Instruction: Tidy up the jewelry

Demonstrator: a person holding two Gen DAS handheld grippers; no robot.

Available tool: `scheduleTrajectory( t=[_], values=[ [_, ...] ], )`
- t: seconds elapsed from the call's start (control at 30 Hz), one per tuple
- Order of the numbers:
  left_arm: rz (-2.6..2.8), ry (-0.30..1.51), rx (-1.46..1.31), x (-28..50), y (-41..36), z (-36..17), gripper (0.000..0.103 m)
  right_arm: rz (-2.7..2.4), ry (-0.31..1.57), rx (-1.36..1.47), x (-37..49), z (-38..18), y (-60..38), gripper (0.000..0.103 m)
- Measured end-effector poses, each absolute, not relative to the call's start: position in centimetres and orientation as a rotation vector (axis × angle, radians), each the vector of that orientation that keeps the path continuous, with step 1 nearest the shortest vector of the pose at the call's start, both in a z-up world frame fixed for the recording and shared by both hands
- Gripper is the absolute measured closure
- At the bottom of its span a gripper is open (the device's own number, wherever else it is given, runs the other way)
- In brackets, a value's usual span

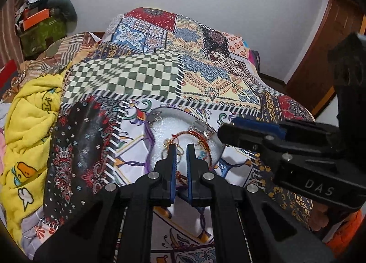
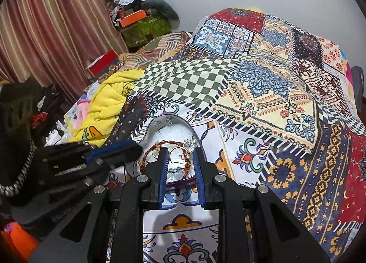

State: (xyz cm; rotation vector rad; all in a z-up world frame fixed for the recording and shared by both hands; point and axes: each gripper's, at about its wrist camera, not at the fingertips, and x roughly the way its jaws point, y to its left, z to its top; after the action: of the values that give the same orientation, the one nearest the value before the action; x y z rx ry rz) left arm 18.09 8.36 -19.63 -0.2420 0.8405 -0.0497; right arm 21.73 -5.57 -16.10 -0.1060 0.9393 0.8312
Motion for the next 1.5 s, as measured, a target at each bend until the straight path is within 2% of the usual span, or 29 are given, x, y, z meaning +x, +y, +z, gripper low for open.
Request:
scheduleTrajectory(
  t=[0.33, 0.53, 0.6, 0.7, 0.83, 0.97, 1.27, 1.5],
  values=[
    [0.051, 0.814, -0.2, 17.6, 10.4, -19.1, 0.096, 0.874, 0.958, -0.166, 21.6, -17.0, -3.4, 0.082],
    [0.064, 0.814, -0.207, 17.5, 11.0, -19.4, 0.091, 0.877, 0.97, -0.194, 21.3, -17.4, -2.8, 0.082],
    [0.071, 0.813, -0.206, 17.4, 11.1, -19.4, 0.086, 0.871, 0.986, -0.198, 21.4, -17.6, -2.8, 0.079],
    [0.072, 0.81, -0.215, 17.3, 11.2, -19.4, 0.082, 0.858, 0.994, -0.189, 21.4, -17.5, -3.1, 0.056],
    [0.077, 0.807, -0.217, 17.1, 11.2, -19.2, 0.08, 0.843, 0.964, -0.184, 21.1, -16.4, -3.8, 0.056],
    [0.088, 0.792, -0.222, 16.5, 11.3, -18.6, 0.069, 0.809, 0.923, -0.184, 20.5, -15.0, -4.9, 0.056],
    [0.092, 0.738, -0.207, 14.5, 10.4, -15.4, 0.064, 0.743, 0.8, -0.125, 18.3, -10.0, -8.5, 0.056],
    [0.072, 0.632, -0.161, 11.2, 8.4, -10.5, 0.062, 0.707, 0.628, -0.052, 14.4, -3.8, -11.7, 0.056]
  ],
)
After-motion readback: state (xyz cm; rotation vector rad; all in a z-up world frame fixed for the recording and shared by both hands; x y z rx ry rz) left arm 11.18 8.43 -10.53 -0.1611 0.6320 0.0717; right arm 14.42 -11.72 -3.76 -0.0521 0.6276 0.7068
